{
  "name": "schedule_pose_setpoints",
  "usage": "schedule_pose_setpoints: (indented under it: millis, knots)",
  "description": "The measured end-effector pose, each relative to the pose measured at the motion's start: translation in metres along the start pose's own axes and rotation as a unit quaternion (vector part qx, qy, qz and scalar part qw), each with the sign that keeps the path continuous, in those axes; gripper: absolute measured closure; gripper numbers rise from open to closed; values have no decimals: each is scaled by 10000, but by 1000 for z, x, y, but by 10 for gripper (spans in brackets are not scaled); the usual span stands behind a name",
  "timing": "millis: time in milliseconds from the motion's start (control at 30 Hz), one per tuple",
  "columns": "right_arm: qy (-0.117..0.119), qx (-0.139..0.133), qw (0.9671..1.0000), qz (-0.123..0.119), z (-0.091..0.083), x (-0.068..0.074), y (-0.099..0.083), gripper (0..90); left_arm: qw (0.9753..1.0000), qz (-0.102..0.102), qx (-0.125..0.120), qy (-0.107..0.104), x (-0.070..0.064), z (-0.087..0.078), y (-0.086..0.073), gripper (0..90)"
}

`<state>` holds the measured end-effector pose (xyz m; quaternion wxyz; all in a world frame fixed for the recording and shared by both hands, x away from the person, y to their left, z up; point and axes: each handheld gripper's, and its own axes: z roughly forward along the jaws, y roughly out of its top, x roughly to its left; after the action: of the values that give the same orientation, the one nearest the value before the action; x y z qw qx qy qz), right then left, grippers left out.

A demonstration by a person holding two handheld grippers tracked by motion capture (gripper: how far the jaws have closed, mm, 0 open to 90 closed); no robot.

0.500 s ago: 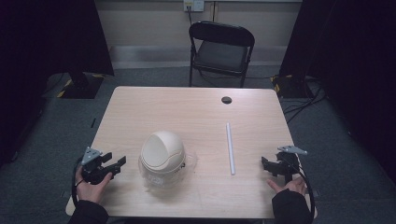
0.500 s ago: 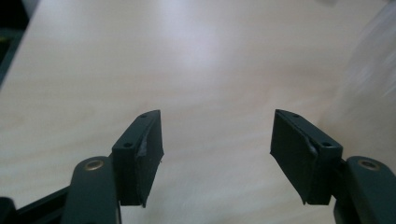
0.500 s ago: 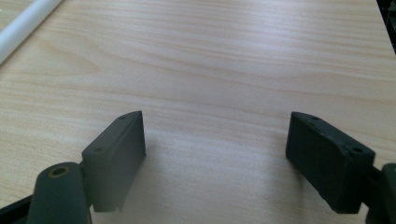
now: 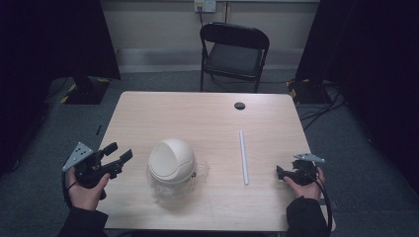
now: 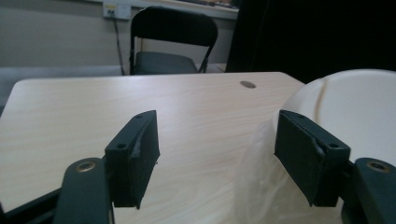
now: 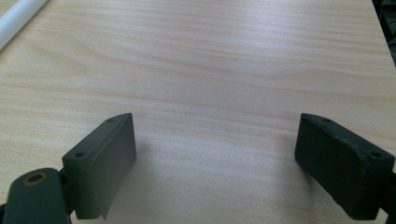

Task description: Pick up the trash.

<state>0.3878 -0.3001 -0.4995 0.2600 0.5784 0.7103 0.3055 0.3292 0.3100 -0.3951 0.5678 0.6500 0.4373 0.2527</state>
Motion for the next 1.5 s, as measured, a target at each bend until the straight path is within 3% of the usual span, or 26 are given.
schedule_pose_setpoints:
  millis: [167,367,700,933,1067,1167,1200,1233,1267,1300,1333,1433,1467,1500]
  knots:
    - [-41,-3,10000,40,0,1,0,116,9995,167,-4,-264,-17,8,11,273]
    - [-69,-3,10000,69,0,2,-1,116,9972,432,249,-550,-39,24,11,270]
    - [-127,-11,9999,112,-1,3,-1,116,9932,657,789,-539,-51,46,-3,268]
    - [-145,-7,9998,132,-1,3,-1,116,9920,680,932,-506,-54,57,-9,266]
    - [-159,-3,9998,151,-1,4,-1,122,9927,683,863,-496,-54,52,-9,270]
    - [-130,-98,9998,113,-4,6,-3,237,9943,698,695,-411,-49,36,-7,272]
    - [-130,-98,9998,113,-4,6,-3,237,9943,698,695,-411,-49,36,-7,272]
    - [-152,-164,9997,89,-6,6,-4,318,9950,682,647,-329,-45,26,-9,272]
    - [-152,-164,9997,89,-6,6,-4,318,9950,682,647,-329,-45,26,-9,268]
    - [-323,-169,9993,-1,-8,6,-3,358,9968,469,494,-410,-39,16,-12,270]
    - [-323,-169,9993,-1,-8,6,-3,358,9968,469,494,-410,-39,16,-12,267]
    - [-307,-504,9982,55,-18,6,4,393,9970,518,553,-127,-28,-2,-19,274]
    - [-284,-593,9978,56,-21,7,7,393,9970,518,553,-127,-28,-2,-19,277]
    - [-250,-647,9976,61,-23,9,10,393,9973,439,581,-27,-21,-8,-25,277]
